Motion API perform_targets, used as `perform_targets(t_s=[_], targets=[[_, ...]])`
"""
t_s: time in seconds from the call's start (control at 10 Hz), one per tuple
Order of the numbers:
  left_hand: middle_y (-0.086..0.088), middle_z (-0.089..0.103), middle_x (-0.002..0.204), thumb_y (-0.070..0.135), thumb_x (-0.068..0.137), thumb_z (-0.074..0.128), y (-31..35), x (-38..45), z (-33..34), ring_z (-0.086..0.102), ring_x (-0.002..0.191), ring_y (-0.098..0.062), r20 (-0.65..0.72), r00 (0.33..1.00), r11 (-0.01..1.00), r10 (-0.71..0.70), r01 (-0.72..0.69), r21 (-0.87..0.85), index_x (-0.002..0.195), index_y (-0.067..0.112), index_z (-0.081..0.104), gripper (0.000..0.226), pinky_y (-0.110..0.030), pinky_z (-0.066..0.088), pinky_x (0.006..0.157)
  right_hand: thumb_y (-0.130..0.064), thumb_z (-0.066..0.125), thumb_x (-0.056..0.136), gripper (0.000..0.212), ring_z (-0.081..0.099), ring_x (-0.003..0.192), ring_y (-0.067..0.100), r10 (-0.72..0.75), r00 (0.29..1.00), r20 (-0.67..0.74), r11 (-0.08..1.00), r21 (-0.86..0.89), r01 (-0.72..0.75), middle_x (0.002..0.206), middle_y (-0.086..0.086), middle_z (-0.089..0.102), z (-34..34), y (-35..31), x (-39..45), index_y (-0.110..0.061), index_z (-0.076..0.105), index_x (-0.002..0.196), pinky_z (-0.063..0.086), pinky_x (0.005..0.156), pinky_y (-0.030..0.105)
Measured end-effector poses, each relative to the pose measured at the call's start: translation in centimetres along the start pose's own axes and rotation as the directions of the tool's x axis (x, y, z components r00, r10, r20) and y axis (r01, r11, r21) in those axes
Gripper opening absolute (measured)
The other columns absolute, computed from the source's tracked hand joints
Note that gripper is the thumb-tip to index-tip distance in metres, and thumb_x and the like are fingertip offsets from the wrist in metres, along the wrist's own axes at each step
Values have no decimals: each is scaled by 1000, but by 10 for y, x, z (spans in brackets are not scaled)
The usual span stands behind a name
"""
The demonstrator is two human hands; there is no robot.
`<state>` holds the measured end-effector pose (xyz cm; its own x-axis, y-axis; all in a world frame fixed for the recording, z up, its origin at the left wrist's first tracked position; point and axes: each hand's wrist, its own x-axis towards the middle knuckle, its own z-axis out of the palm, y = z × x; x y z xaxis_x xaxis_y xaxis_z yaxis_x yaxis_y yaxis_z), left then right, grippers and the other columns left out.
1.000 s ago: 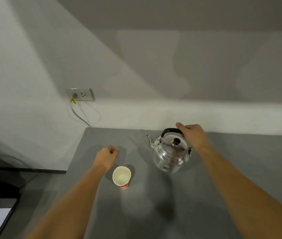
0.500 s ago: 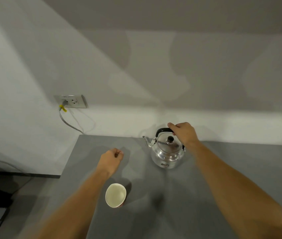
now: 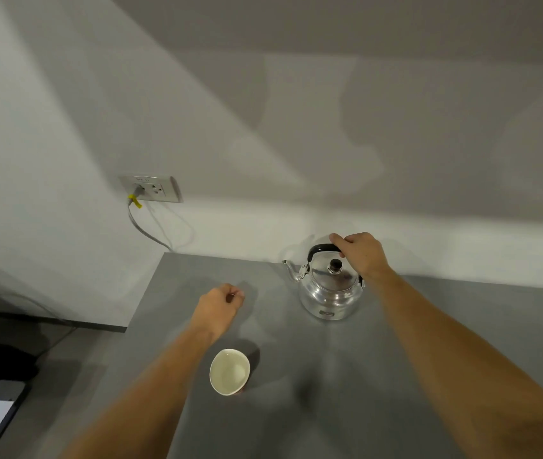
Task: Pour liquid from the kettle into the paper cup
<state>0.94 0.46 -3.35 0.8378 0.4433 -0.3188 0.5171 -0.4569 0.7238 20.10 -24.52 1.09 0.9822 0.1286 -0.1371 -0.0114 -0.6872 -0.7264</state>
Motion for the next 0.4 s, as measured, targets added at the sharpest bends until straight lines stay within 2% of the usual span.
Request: perform_targets(t_s=[0.2,0.3,0.4], targets=[[-4,75,102,33,100,55,5,-2,-4,71,98,-25,-7,1000,1000,19,-19,-1,109,13,70,26,-39,54,94,-47,58,93,52,47,45,12,-29,1000,-10,1000,-1,29,31,-14,50,3,4,1,-11,68,57,36,53,30],[-5,75,102,32,100,55,6,-6,-5,71,98,-26,-10,1000,1000,29,-29,5,109,13,71,26,-40,54,95,-50,57,95,52,48,46,11,-66,998,23,998,-21,66,39,-13,57,1,6,0,-10,70,64,37,53,29],[-5,76,102,31,100,56,14,-9,-9,71,98,-26,-22,998,998,56,-55,9,108,13,71,25,-40,54,95,-49,55,98,48,54,60,16,-161,987,12,982,-96,161,60,-3,62,-6,3,-2,-9,65,73,40,54,28]])
